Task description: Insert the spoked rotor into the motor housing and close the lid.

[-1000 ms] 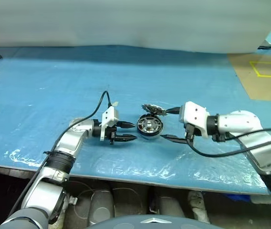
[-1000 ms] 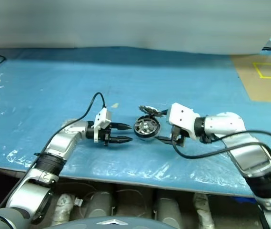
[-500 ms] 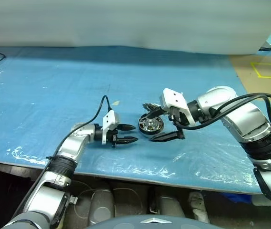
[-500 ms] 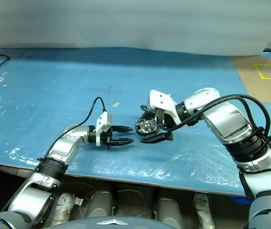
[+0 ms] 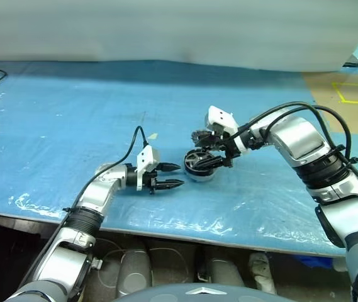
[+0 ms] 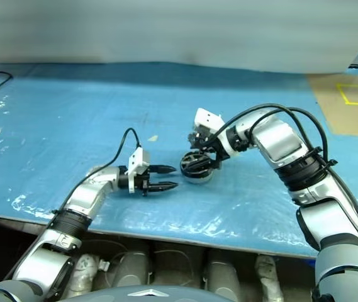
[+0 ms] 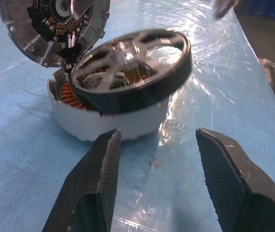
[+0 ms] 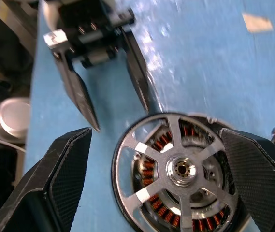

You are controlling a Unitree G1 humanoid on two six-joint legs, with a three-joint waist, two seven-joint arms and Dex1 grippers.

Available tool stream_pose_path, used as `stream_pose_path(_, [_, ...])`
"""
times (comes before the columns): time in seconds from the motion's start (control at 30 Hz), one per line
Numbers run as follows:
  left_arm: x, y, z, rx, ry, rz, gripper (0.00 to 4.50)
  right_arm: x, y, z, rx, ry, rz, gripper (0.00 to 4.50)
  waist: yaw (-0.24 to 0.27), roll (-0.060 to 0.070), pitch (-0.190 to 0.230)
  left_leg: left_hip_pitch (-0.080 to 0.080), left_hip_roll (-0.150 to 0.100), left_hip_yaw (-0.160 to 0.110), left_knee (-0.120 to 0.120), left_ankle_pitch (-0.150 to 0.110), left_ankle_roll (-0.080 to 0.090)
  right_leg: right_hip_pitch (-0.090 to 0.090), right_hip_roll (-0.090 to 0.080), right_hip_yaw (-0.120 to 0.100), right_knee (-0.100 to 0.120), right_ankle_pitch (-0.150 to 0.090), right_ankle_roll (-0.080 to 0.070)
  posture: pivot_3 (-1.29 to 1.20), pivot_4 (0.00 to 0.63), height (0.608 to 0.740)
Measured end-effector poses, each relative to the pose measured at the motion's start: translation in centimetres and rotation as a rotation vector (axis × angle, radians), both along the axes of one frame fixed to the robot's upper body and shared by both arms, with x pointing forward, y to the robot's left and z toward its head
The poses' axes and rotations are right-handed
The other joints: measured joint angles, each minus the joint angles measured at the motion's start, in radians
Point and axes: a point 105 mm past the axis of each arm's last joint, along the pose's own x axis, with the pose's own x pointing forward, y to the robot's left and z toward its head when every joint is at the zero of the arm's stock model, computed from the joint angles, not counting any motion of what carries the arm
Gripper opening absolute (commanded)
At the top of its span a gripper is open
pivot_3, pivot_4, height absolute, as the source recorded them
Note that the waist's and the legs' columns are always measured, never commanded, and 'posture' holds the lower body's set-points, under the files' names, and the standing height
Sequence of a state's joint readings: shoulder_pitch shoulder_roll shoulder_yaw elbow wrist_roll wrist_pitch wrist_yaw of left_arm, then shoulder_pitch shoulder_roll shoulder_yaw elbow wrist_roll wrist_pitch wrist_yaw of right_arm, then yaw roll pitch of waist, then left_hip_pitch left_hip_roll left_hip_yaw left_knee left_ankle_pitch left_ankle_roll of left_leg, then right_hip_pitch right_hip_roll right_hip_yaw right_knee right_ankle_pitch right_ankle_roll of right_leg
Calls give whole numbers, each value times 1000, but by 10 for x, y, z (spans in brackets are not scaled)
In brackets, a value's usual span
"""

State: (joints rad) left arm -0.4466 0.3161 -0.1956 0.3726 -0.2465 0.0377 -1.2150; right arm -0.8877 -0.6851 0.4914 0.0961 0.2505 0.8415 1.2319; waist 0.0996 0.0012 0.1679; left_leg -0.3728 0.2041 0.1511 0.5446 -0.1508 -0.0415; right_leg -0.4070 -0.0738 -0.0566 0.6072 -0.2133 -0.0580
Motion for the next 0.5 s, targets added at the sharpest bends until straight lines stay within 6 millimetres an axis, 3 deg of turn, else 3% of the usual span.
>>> stream_pose_path(0.27, [0, 0, 0, -1, -7, 2, 2591, 7, 1, -4, -18, -58, -4, 4475, -4, 0, 0, 0, 0, 0, 0, 0, 0, -1, 0, 0, 0, 0, 0, 0, 150, 740])
stream_pose_path(0.5, [1, 0, 0, 3, -9, 6, 2591, -3, 8, 17, 122, 52, -18, 4475, -2, 0, 0, 0, 0, 0, 0, 0, 0, -1, 0, 0, 0, 0, 0, 0, 150, 740])
